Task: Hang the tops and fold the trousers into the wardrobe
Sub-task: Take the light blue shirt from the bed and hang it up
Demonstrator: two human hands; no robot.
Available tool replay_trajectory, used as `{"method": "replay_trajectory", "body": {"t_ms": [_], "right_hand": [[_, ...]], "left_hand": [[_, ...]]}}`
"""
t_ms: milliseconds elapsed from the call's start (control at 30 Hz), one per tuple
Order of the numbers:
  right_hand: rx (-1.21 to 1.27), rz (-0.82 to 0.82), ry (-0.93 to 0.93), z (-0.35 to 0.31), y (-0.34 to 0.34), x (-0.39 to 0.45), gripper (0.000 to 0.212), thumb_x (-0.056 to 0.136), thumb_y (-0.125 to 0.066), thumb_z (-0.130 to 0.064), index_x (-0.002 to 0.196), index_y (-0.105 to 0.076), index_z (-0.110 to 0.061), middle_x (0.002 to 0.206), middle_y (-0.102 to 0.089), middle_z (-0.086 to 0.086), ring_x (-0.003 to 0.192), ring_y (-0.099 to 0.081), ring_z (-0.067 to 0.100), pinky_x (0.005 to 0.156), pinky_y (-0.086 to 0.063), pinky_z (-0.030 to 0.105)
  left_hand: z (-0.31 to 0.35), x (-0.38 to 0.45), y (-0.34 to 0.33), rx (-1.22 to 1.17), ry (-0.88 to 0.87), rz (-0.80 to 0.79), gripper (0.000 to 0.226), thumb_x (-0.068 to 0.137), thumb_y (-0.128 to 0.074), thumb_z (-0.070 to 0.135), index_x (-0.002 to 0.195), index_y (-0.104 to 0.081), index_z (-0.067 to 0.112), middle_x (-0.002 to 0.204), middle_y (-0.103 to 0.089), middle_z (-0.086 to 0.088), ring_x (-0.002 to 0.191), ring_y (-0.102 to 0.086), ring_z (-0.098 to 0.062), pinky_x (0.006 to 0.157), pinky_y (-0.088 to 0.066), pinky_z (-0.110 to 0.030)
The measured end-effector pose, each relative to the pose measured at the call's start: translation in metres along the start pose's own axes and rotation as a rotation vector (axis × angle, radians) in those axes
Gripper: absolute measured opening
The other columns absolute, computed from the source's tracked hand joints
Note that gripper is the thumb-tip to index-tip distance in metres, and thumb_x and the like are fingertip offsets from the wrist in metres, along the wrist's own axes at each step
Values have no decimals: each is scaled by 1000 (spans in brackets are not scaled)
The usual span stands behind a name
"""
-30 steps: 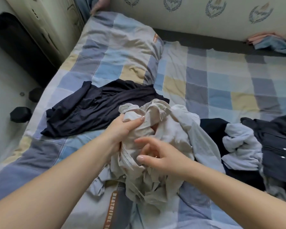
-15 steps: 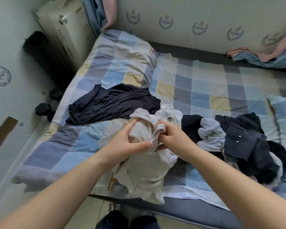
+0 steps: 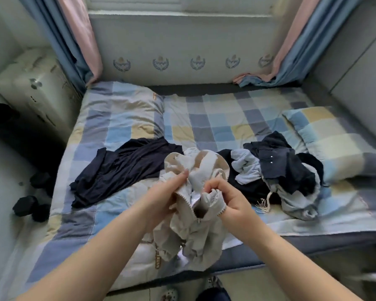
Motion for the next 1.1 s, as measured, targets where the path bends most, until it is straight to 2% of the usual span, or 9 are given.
{"method": "replay_trajectory", "body": {"t_ms": [133, 267, 367, 467, 633, 733, 867, 1000, 1100], "right_hand": [[1, 334, 51, -11, 12, -55, 8, 77, -59, -23, 79, -58, -31, 73, -55, -12, 67, -49, 7, 64, -41, 19], [-102, 662, 77, -20, 25, -121, 16, 83, -53, -16, 84, -56, -32, 68, -53, 6, 58, -42, 31, 58, -37, 31], [-185, 855, 117, -33, 27, -169, 26, 80, -48, -9, 83, -54, -34, 63, -52, -8, 50, -39, 6, 50, -33, 19], [-256, 1040, 149, -45, 31, -216, 36, 79, -46, -3, 82, -53, -38, 72, -57, -18, 62, -47, -1, 60, -38, 11], [-338, 1348, 114, -55, 38, -314, 34, 81, -47, -6, 84, -53, -39, 79, -59, -19, 72, -54, 0, 69, -42, 12], [-387, 1519, 70, -61, 36, -376, 30, 78, -49, -6, 84, -53, -35, 81, -61, -21, 74, -57, -5, 69, -41, 5], [-396, 1689, -43, -67, 30, -466, 25, 79, -56, -5, 87, -59, -29, 87, -66, -23, 81, -61, -6, 70, -42, 4], [-384, 1574, -136, -90, 20, -536, 44, 81, -60, -8, 112, -59, -39, 102, -65, -12, 84, -60, -7, 70, -42, 5], [-357, 1348, -203, -107, 11, -588, 61, 86, -59, -20, 127, -37, -59, 129, -49, -28, 119, -43, -15, 93, -35, 4]], "left_hand": [[17, -17, -15, 276, -113, 24, 14, 84, -71, 29, 91, -70, 17, 85, -73, -1, 83, -65, -16, 83, -53, -34], [44, -35, -38, 773, -507, 131, 17, 79, -70, 35, 81, -68, 18, 82, -70, -5, 78, -66, -15, 74, -52, -34], [46, -49, -80, 913, -635, 16, 19, 79, -67, 37, 75, -63, 20, 84, -65, -7, 77, -62, -23, 72, -50, -35], [28, -68, -131, 746, -516, -132, 13, 89, -65, 18, 78, -64, 13, 75, -66, -3, 70, -59, -15, 64, -47, -15], [-22, -103, -221, 209, -73, -496, 9, 94, -55, 11, 93, -63, 7, 73, -71, -6, 66, -68, -16, 65, -61, -32], [-49, -133, -269, 86, 62, -656, 17, 96, -49, 13, 93, -64, 4, 71, -70, -8, 60, -69, -15, 52, -57, -27], [-97, -181, -331, 101, 141, -819, 23, 95, -49, 15, 103, -63, -2, 83, -71, -14, 67, -71, -18, 54, -56, -26], [-154, -242, -390, 200, 164, -942, 18, 94, -51, 12, 90, -64, 1, 74, -71, -12, 61, -70, -18, 51, -55, -24], [-195, -293, -436, 284, 135, -1056, 17, 93, -54, 13, 90, -66, 0, 73, -71, -11, 62, -69, -17, 54, -57, -25]]}}
Point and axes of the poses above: each hand's wrist, its own x-axis towards the middle knuckle, its own y-axis out of the back of the hand, z = x × y, the point moved 5 cm from there along x, towards the middle knuckle
